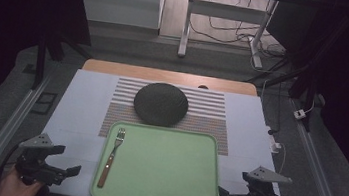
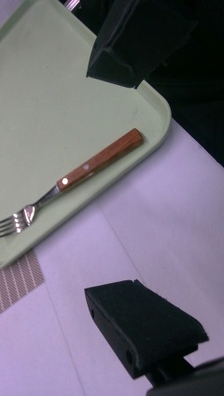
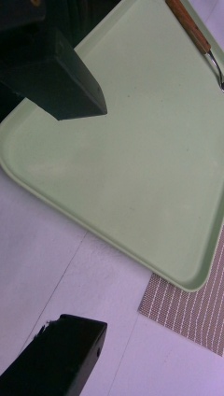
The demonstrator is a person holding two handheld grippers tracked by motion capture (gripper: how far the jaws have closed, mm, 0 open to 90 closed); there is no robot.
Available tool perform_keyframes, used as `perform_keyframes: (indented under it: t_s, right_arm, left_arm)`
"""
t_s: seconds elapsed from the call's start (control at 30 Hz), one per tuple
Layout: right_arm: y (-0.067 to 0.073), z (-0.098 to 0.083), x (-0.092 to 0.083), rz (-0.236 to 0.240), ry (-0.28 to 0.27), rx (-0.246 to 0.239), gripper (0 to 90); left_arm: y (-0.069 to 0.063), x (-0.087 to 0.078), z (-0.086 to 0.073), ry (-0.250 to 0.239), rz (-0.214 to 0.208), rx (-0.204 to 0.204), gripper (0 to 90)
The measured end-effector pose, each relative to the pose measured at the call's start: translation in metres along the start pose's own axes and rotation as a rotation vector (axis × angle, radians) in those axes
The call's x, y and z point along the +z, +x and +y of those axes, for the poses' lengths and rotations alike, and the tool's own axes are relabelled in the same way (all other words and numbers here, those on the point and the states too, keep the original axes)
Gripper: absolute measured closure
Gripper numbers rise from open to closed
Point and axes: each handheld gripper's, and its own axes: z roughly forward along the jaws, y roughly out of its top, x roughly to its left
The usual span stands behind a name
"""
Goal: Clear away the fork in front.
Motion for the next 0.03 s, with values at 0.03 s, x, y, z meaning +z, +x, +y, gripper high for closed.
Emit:
perform_keyframes:
  t_s: [0.03]
  right_arm:
    - [-0.0001,-0.0002,0.0003,-0.001,0.002,-0.002,0.2]
  left_arm:
    - [0.0003,0.0000,0.0005,-0.004,-0.002,0.001,0.6]
